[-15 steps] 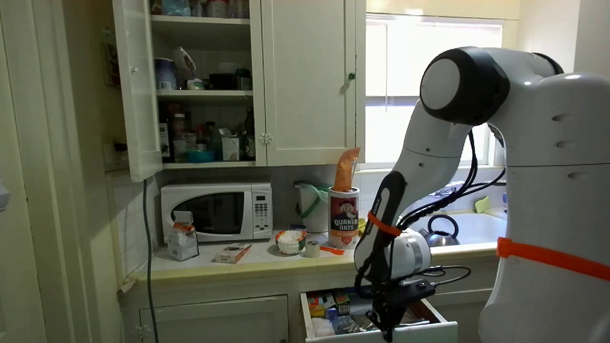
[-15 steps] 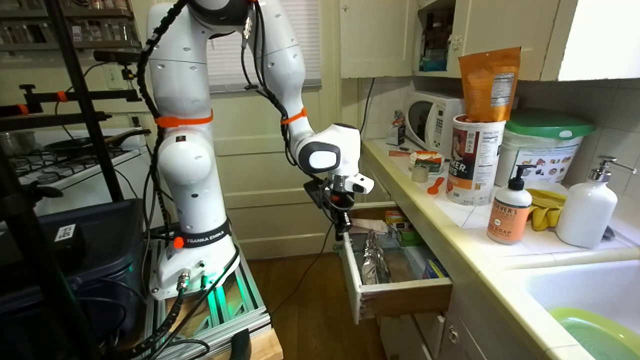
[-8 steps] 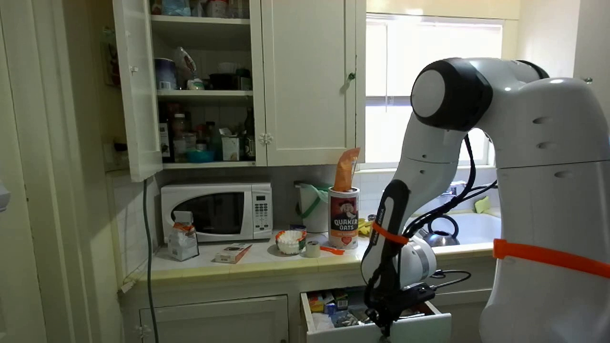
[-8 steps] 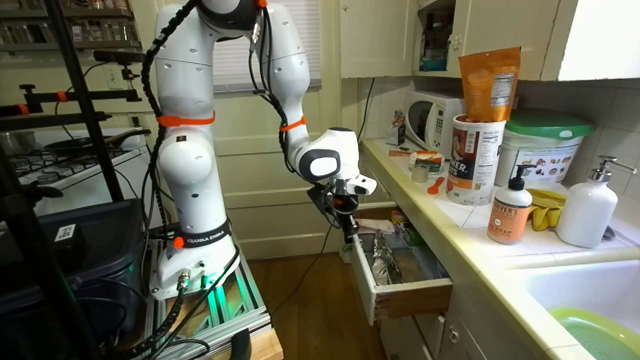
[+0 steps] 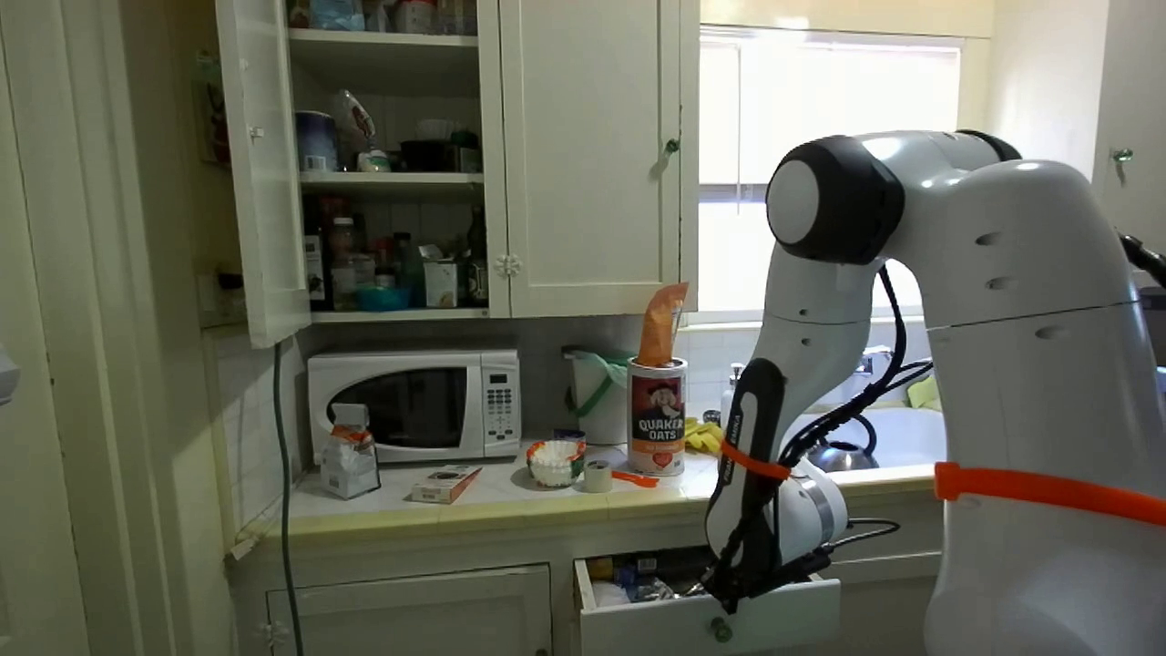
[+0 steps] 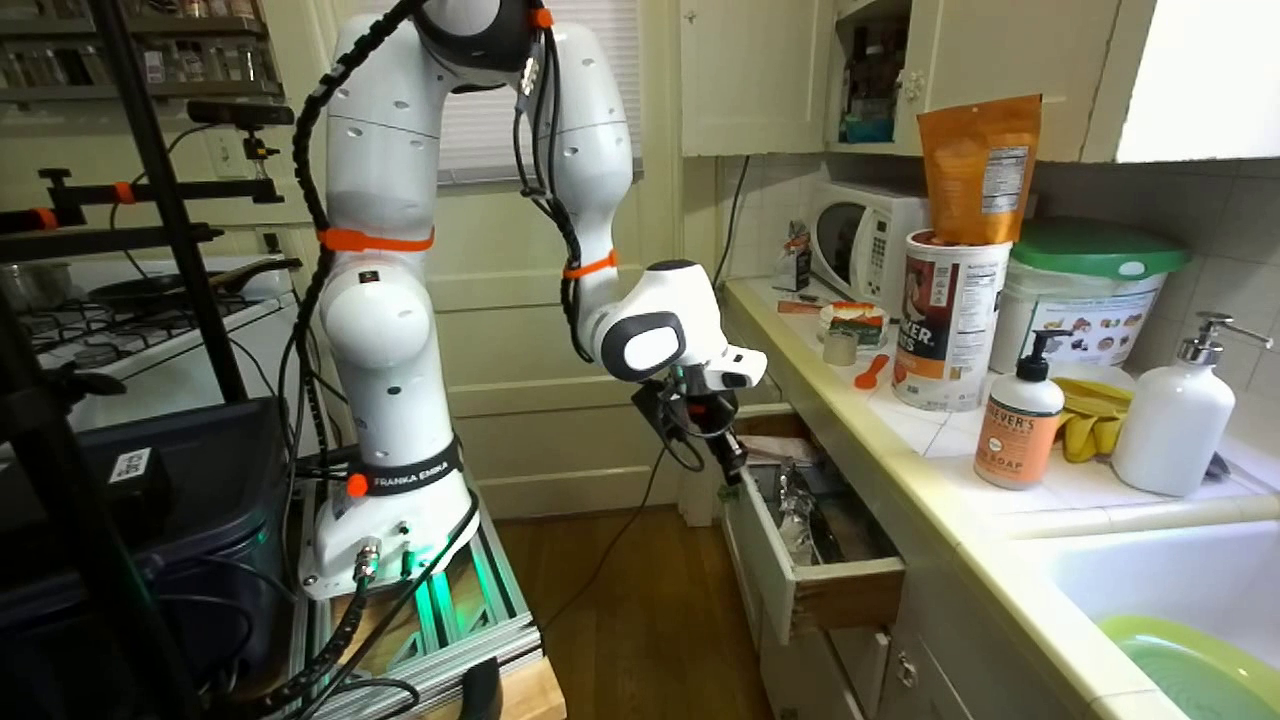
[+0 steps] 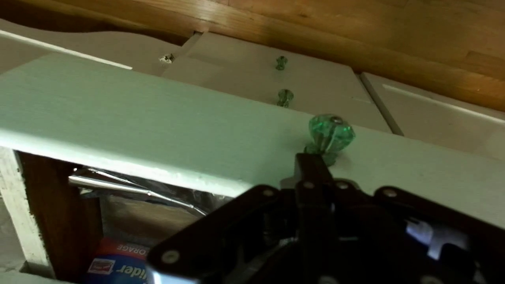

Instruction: Close the open drawer.

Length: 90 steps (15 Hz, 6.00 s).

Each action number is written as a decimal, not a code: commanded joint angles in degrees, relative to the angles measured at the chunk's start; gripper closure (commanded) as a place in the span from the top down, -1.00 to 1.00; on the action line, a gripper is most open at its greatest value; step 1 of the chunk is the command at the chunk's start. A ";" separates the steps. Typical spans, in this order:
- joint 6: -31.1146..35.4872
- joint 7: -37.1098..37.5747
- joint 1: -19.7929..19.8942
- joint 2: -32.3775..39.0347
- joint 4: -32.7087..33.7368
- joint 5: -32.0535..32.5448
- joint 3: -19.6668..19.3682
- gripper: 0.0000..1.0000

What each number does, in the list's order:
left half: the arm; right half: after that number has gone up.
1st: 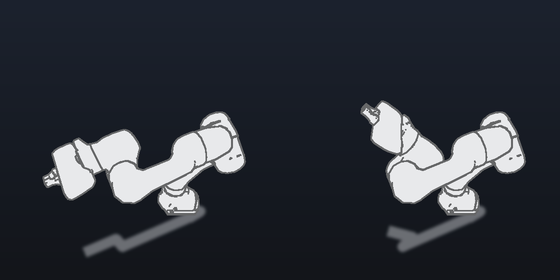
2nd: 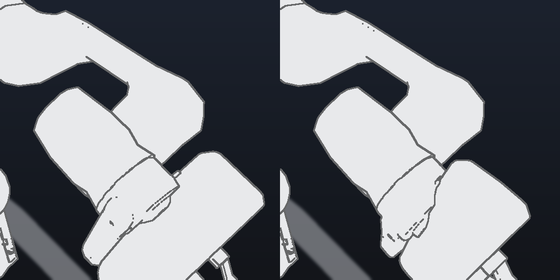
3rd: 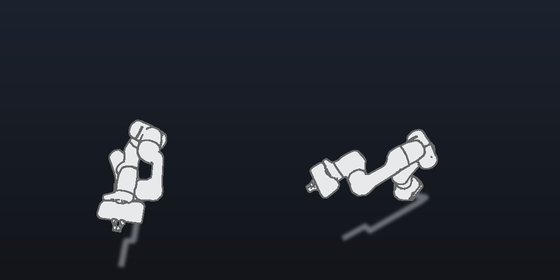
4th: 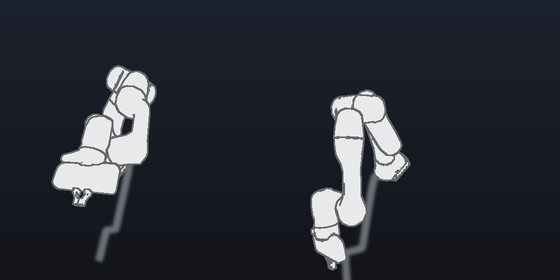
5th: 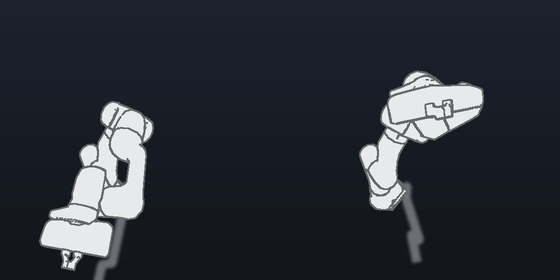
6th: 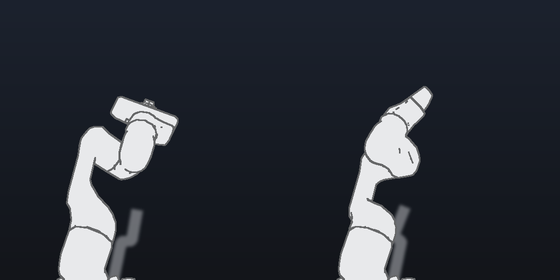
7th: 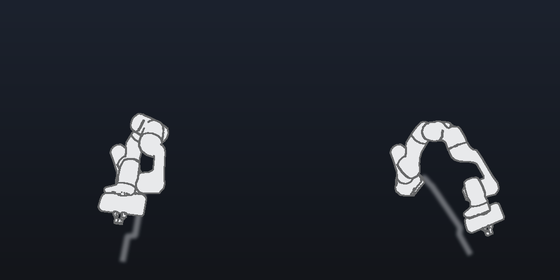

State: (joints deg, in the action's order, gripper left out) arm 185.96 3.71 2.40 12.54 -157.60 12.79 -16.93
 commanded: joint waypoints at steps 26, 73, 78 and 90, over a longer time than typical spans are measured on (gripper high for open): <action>5.39 -3.75 -1.55 15.37 7.45 -12.48 0.69 -1.00; 34.58 -10.46 0.47 32.03 21.69 -27.08 -1.51 -1.00; 24.32 -11.43 0.21 24.12 13.29 -24.77 -1.06 -1.00; -8.71 -11.86 1.46 -4.70 -1.63 -13.91 0.95 0.42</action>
State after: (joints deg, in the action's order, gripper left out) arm 188.33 -7.05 3.20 15.60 -159.25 -2.66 -14.31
